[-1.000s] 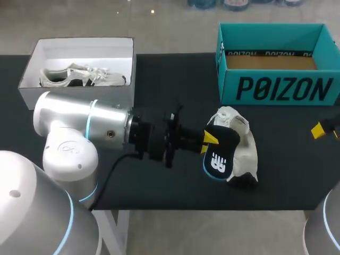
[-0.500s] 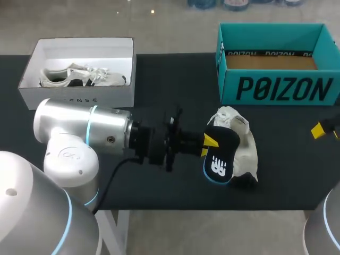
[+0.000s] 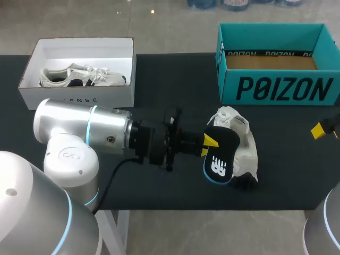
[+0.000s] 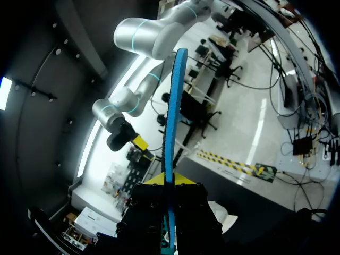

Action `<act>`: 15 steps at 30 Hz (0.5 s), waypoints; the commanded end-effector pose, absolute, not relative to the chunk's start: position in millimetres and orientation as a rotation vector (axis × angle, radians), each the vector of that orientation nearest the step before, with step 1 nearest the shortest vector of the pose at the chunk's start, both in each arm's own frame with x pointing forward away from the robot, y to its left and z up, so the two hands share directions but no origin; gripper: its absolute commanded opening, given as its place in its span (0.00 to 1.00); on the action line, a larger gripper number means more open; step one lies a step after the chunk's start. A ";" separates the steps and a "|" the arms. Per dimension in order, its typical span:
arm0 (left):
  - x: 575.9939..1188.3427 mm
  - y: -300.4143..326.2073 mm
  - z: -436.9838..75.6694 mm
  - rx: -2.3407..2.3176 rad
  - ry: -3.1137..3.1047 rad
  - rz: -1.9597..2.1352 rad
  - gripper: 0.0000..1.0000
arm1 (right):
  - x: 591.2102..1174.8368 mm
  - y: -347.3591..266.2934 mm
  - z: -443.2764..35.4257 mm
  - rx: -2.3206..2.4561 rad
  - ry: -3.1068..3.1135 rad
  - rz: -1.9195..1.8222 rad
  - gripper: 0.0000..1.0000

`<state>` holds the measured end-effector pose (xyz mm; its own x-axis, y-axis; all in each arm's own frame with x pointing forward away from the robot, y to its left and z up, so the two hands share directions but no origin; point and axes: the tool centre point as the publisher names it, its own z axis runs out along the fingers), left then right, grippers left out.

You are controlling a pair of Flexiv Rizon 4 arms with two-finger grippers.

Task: Take the shoe out of the shoebox, open the shoe tongue, remove and reinsert the insole, then place the shoe into the shoebox

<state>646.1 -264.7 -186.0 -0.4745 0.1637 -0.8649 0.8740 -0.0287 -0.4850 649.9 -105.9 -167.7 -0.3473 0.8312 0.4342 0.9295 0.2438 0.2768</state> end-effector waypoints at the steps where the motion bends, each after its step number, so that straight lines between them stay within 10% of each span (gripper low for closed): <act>1: 645.9 -265.3 -186.2 1.095 1.664 -1.552 0.00 | 651.9 -105.4 -168.1 -1.665 -2.313 -0.726 1.00; 15: 639.5 -280.3 -231.1 1.049 1.755 -1.804 0.00 | 651.9 -105.4 -168.1 -1.665 -2.313 -0.726 1.00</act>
